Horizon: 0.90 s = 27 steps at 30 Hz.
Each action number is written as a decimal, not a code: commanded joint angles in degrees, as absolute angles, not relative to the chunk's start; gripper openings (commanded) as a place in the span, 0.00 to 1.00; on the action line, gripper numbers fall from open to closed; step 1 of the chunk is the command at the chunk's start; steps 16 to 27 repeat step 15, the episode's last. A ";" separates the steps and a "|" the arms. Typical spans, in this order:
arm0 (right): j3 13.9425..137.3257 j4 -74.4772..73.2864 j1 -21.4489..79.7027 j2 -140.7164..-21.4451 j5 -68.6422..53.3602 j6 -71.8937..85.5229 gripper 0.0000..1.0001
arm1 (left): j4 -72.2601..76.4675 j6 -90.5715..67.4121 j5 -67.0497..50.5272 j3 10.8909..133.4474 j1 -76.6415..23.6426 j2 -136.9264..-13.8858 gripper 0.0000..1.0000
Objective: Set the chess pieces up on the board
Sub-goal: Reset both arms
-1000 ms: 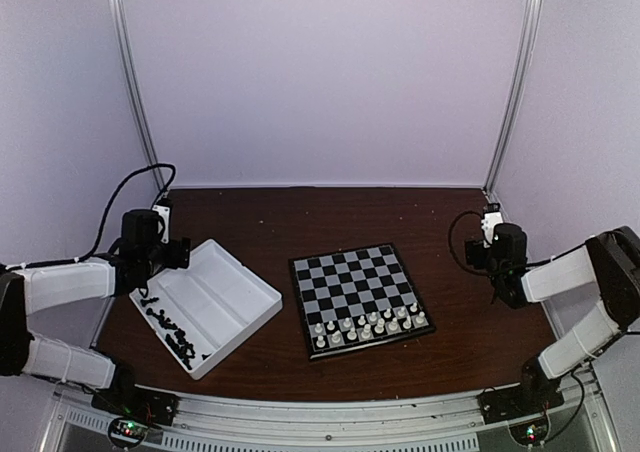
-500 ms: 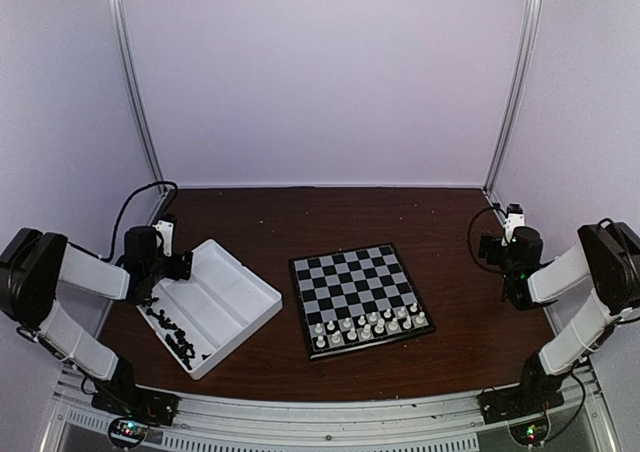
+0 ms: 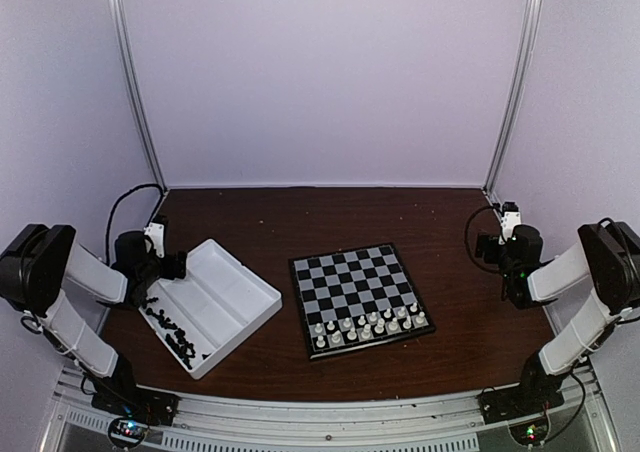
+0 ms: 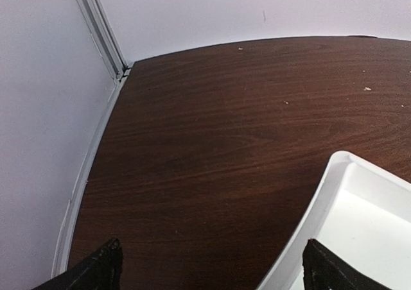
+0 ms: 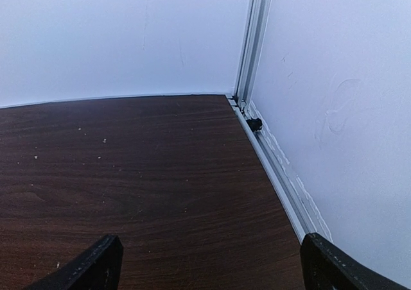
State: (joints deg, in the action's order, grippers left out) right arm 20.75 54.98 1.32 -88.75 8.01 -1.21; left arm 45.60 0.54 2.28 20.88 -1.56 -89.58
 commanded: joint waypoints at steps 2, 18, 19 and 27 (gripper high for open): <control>21.80 55.13 1.36 -89.20 7.32 -1.41 1.00 | 49.54 0.18 0.58 20.72 -1.05 -89.74 0.98; 21.77 55.20 1.35 -89.21 7.38 -1.41 1.00 | 49.55 0.18 0.60 20.77 -1.05 -89.85 0.98; 21.77 55.20 1.35 -89.21 7.38 -1.41 1.00 | 49.55 0.18 0.60 20.77 -1.05 -89.85 0.98; 21.77 55.20 1.35 -89.21 7.38 -1.41 1.00 | 49.55 0.18 0.60 20.77 -1.05 -89.85 0.98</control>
